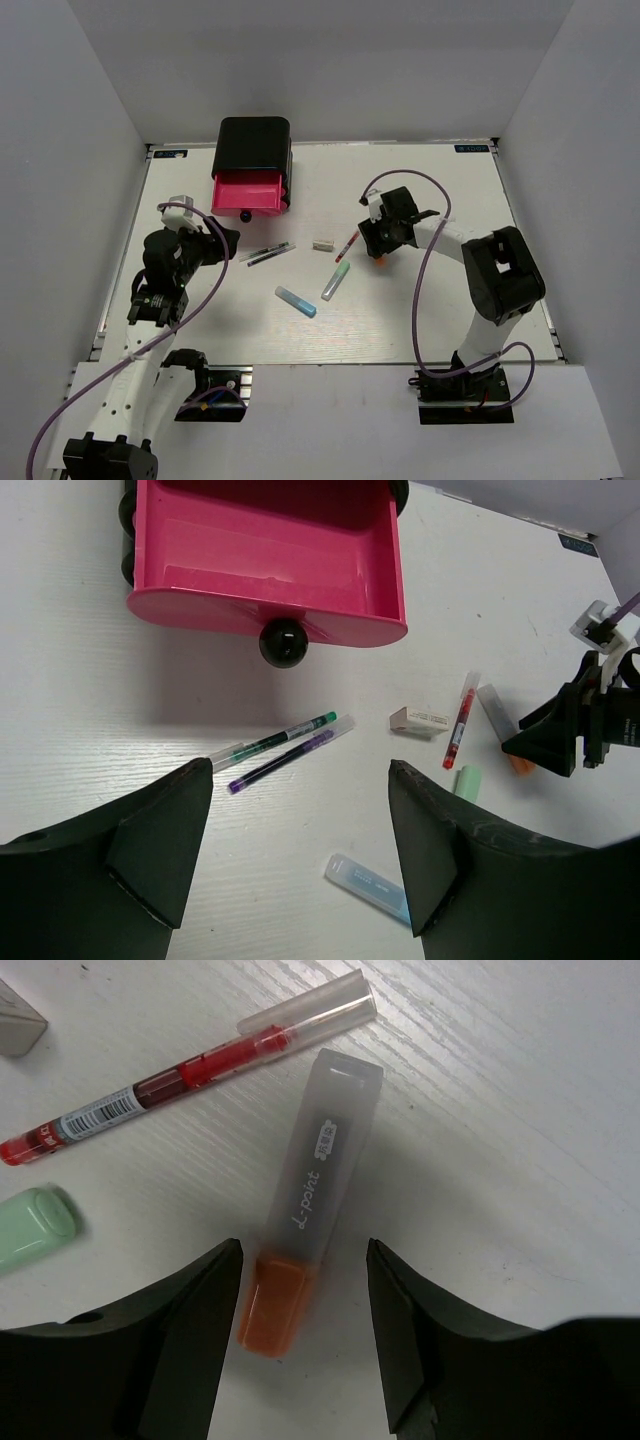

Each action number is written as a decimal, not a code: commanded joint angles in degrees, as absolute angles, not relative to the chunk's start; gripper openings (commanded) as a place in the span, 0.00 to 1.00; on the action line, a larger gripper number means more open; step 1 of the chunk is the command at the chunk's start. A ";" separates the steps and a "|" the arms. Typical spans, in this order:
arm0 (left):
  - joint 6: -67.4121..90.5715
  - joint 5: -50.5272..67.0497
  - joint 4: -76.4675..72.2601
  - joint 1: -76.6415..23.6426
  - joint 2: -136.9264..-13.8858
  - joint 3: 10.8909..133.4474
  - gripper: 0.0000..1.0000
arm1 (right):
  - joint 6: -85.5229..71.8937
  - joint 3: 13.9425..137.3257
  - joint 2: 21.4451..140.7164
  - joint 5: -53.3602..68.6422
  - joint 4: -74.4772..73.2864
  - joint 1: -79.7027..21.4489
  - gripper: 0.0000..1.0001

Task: Sort the stationery into containers
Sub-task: Pick up the pen from the center of the board, then place the pen in the drawer, then pick up the pen from the center of the board, then place the pen in the drawer.

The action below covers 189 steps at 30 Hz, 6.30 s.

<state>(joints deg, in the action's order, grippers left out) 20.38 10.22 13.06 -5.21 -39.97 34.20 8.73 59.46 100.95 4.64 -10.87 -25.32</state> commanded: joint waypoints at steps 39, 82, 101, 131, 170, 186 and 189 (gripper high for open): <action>19.42 7.65 13.71 -5.10 -36.83 34.89 0.68 | 42.11 108.45 106.76 16.17 -17.76 -45.96 0.03; 33.64 31.97 2.74 -5.10 -46.05 29.28 0.00 | 24.88 80.27 87.65 1.15 -7.55 -41.84 0.00; 52.98 14.26 13.35 -25.92 -53.78 25.58 0.48 | 5.01 35.87 57.41 8.62 -1.76 -27.52 0.72; 72.25 -12.39 43.94 -47.29 -93.59 56.59 0.71 | 2.37 31.55 47.20 13.71 1.14 -17.67 0.75; 61.08 -43.77 45.88 -36.84 -81.99 86.48 0.03 | 3.43 30.06 45.44 14.50 2.72 -16.26 0.71; 61.08 -36.40 40.00 -25.58 -92.29 85.00 0.44 | 3.78 29.88 44.82 14.24 2.99 -16.09 0.71; 60.56 -35.77 40.60 -25.05 -93.60 84.99 0.57 | 3.69 29.79 44.83 14.24 2.99 -16.35 0.71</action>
